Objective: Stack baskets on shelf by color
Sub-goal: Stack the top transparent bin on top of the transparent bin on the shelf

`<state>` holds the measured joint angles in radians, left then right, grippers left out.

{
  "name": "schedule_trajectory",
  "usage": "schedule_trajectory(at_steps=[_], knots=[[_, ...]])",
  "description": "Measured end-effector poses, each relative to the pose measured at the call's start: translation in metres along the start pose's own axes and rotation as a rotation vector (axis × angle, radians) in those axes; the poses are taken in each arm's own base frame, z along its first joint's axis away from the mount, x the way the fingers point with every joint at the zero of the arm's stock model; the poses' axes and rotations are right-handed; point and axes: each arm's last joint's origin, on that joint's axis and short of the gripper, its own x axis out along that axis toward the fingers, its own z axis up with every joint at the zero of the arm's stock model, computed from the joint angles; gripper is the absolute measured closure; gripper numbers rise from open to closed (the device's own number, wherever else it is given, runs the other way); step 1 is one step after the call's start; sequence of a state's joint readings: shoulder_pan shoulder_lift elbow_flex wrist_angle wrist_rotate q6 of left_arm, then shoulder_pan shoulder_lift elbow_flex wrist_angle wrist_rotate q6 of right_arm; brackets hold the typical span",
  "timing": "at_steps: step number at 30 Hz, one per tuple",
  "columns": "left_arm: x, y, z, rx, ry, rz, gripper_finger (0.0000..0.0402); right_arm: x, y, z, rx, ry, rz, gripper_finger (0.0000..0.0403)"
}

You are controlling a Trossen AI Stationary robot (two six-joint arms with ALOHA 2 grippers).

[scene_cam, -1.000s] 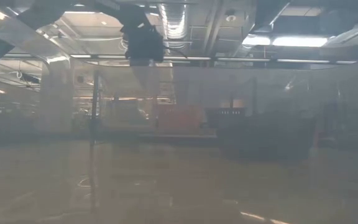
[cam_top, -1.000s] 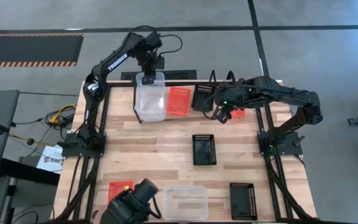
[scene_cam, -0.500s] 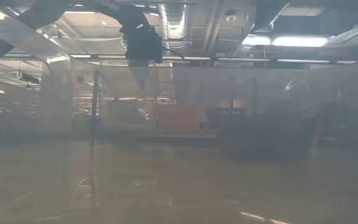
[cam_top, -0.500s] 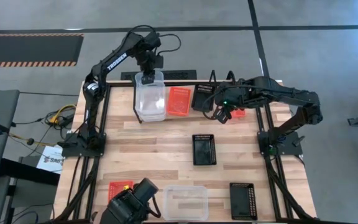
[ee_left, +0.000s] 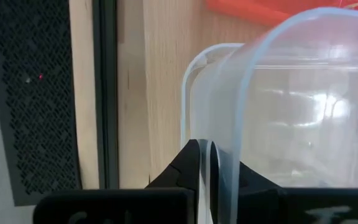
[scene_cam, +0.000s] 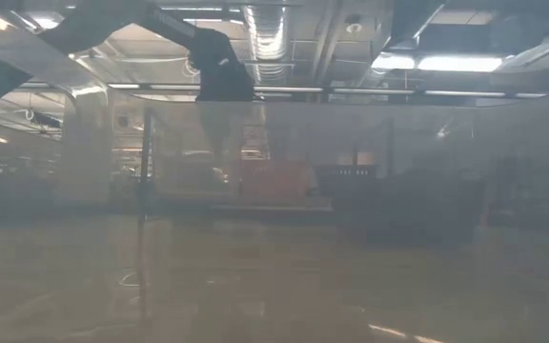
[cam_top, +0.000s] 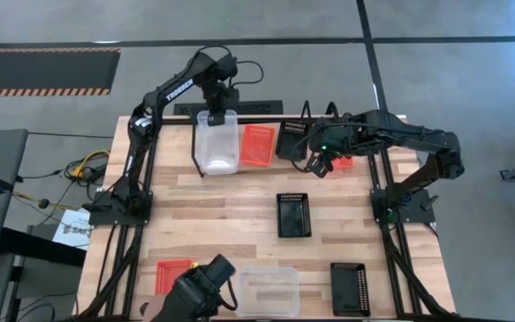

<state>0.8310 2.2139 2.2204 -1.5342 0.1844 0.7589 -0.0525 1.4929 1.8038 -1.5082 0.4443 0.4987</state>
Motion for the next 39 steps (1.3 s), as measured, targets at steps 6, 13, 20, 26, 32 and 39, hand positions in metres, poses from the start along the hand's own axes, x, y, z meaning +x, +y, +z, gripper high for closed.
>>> schedule_trajectory(at_steps=[6,13,20,26,32,39], knots=[[-0.0008,-0.0025,0.0058,0.004,-0.034,0.009,0.0402,0.0,-0.0002,0.0,0.0,-0.001,-0.003,0.0395],[-0.0009,-0.0013,0.0068,-0.022,-0.047,0.02,0.0402,0.0,-0.0002,0.0,-0.002,-0.001,-0.003,0.0395],[-0.0009,-0.0018,0.0072,-0.068,-0.045,0.019,0.0402,0.0,-0.0002,0.0,-0.002,0.0,-0.003,0.0395],[-0.0008,-0.002,0.0069,-0.119,-0.042,0.017,0.0387,0.0,-0.0003,-0.0002,-0.003,0.001,-0.004,0.0396],[-0.0009,-0.0028,0.0061,-0.168,-0.034,0.01,0.0353,-0.0007,0.0009,-0.0015,-0.012,0.006,-0.004,0.04],[-0.008,-0.0072,0.0032,-0.219,-0.004,-0.012,0.032,-0.0026,0.0046,-0.0033,-0.028,0.002,0.006,0.0399]])
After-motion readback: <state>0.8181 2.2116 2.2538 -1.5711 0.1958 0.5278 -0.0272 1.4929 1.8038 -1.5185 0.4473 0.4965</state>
